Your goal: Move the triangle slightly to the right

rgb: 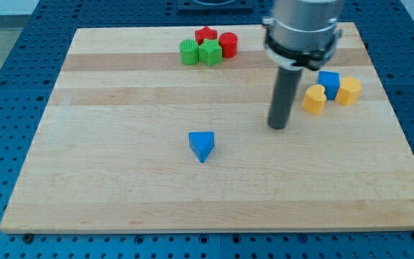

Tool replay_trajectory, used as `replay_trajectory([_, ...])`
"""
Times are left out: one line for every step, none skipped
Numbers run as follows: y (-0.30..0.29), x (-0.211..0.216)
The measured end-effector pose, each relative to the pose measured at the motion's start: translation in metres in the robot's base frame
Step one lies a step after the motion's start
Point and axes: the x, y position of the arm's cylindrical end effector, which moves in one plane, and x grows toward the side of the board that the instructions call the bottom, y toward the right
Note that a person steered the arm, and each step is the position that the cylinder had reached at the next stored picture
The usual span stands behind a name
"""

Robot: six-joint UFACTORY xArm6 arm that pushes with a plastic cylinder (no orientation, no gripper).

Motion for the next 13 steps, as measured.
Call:
replay_trajectory([-0.048,0.0])
replay_trajectory([-0.093,0.0])
replay_trajectory([-0.148,0.003])
replay_trajectory([-0.193,0.006])
replay_trajectory([-0.2,0.017])
replay_trajectory([-0.174,0.08])
replay_trajectory([-0.165,0.079])
replay_trajectory([-0.135,0.049])
replay_trajectory([-0.101,0.01])
replay_trajectory([-0.06,-0.028])
replay_trajectory([-0.029,-0.054])
replay_trajectory([-0.045,-0.054])
replay_trajectory([-0.095,-0.054])
